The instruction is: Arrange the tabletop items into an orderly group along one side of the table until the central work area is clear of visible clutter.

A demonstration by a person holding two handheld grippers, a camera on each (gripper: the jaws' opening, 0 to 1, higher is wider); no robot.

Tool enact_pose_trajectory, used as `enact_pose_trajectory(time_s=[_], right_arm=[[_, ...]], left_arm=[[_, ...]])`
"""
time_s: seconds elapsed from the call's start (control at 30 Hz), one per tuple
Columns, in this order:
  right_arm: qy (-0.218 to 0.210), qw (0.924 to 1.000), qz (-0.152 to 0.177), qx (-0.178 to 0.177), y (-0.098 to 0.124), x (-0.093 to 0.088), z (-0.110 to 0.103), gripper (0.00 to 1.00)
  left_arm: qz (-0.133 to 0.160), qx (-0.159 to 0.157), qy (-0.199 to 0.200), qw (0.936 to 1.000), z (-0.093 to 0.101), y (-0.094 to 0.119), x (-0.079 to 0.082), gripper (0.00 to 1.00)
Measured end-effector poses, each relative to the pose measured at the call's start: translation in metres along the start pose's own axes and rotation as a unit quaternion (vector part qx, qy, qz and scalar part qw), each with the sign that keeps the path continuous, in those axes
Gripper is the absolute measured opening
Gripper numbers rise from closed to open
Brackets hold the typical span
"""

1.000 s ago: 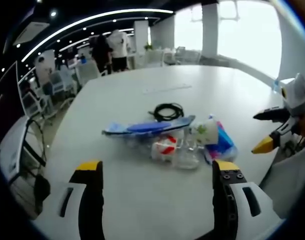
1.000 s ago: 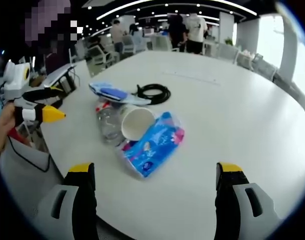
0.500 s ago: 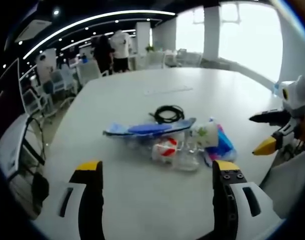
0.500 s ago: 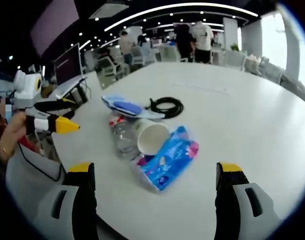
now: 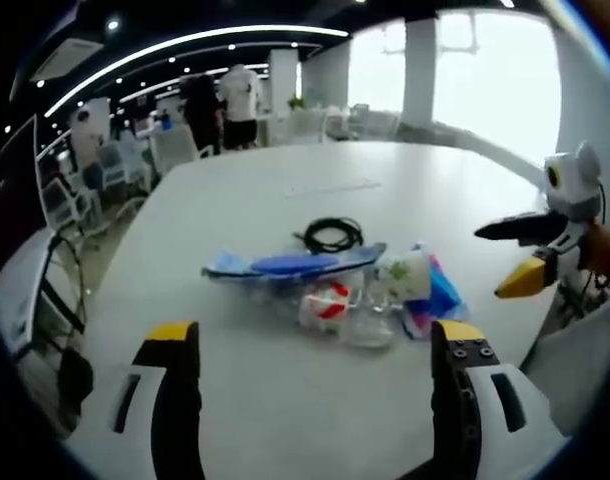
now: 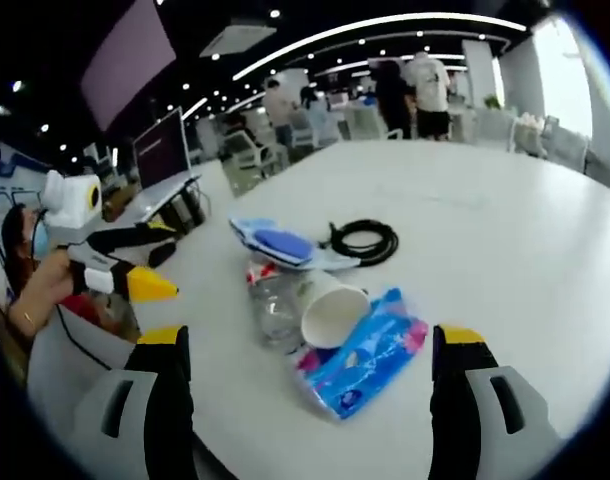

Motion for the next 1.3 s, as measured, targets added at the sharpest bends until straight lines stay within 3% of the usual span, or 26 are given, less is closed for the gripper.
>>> enact_pose_trajectory(time_s=[0.53,0.73,0.83,1.17,1.3], right_arm=[[0.019,0.9997,-0.009,0.009,-0.023,0.010,0.009,0.97],[0.023,0.9990,-0.036,-0.012,-0.033,-0.001,0.014,0.90],[0.054,0.9965,-0.052,-0.036,-0.037,-0.009,0.016,0.88],[0.023,0.9965,-0.076,-0.027,-0.051,-0.027,0.020,0.78],[0.032,0.9938,-0.097,-0.044,-0.054,-0.036,0.025,0.67]], left_arm=[[0.013,0.002,-0.006,0.9999,-0.001,0.001,0.002,0.99],[0.012,0.001,-0.007,0.9999,-0.001,0.001,0.002,0.99],[0.022,0.000,-0.004,0.9998,-0.001,0.002,0.004,0.99],[0.021,0.004,-0.003,0.9998,-0.003,0.002,0.004,0.99],[0.016,0.001,-0.004,0.9999,-0.002,0.001,0.003,0.98]])
Point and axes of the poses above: the point that each gripper's makers call its tool centre point, and the gripper's own axes: y roughly backward along the fingers, z roughly to its right, x roughly out of its top, the point moved 10 cm from there along y, roughly backward along the fingers, and after that the axes turned 4 degrees about -x, right-handed, at the moved point
